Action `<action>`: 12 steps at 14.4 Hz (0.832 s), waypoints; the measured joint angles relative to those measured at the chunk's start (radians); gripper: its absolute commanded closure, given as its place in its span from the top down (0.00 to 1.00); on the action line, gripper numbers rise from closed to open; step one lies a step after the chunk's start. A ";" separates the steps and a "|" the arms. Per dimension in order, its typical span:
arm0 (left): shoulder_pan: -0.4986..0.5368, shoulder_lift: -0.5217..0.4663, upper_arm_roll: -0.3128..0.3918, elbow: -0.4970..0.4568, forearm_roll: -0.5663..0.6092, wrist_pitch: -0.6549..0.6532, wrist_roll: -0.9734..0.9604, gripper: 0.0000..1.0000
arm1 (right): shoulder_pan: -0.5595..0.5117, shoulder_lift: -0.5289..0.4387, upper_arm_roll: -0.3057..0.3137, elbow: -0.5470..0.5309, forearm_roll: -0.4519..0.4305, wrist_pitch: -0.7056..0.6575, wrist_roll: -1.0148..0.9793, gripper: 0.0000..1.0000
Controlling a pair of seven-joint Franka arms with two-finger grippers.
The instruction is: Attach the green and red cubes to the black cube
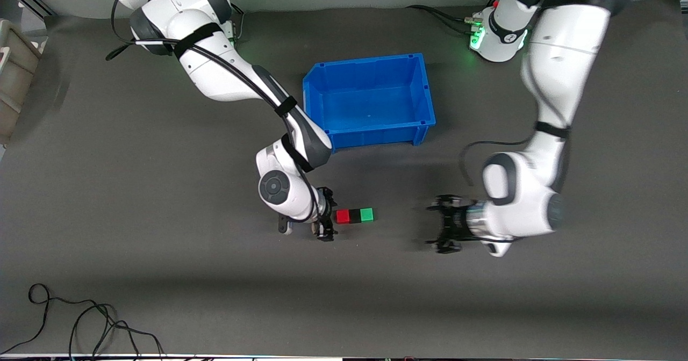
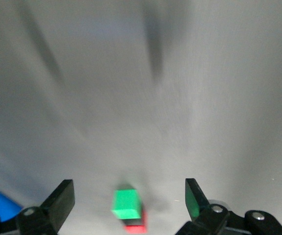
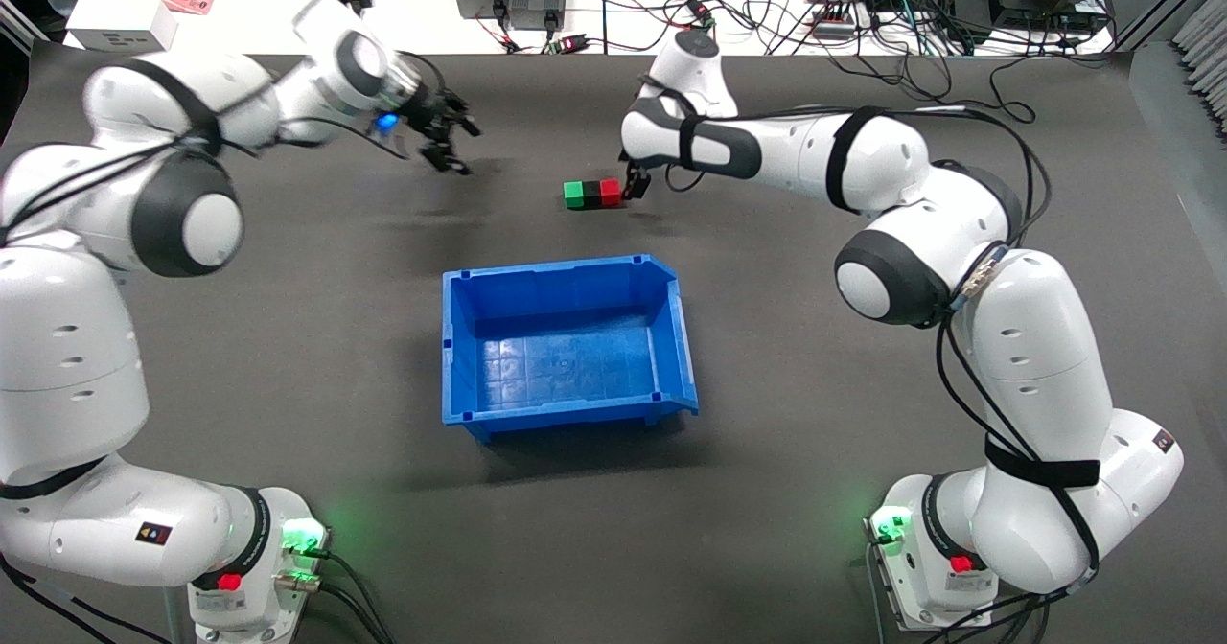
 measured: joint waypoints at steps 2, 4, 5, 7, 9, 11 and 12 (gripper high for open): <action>0.095 -0.042 0.001 0.001 0.110 -0.134 0.109 1.00 | -0.033 -0.057 -0.015 0.006 -0.008 -0.094 -0.044 1.00; 0.182 -0.092 0.001 0.005 0.223 -0.240 0.220 1.00 | -0.065 -0.139 -0.038 -0.002 -0.010 -0.177 -0.134 1.00; 0.218 -0.119 0.001 0.010 0.266 -0.282 0.278 1.00 | -0.076 -0.183 -0.051 -0.021 -0.011 -0.201 -0.191 1.00; 0.260 -0.181 0.000 0.015 0.363 -0.358 0.394 1.00 | -0.082 -0.278 -0.097 -0.095 -0.011 -0.221 -0.342 1.00; 0.269 -0.248 0.000 0.017 0.445 -0.411 0.492 1.00 | -0.097 -0.372 -0.141 -0.184 -0.011 -0.224 -0.475 1.00; 0.269 -0.311 0.000 0.019 0.489 -0.465 0.603 1.00 | -0.129 -0.456 -0.152 -0.268 -0.011 -0.225 -0.591 1.00; 0.269 -0.340 0.000 0.019 0.512 -0.480 0.660 1.00 | -0.143 -0.490 -0.153 -0.298 -0.011 -0.232 -0.650 1.00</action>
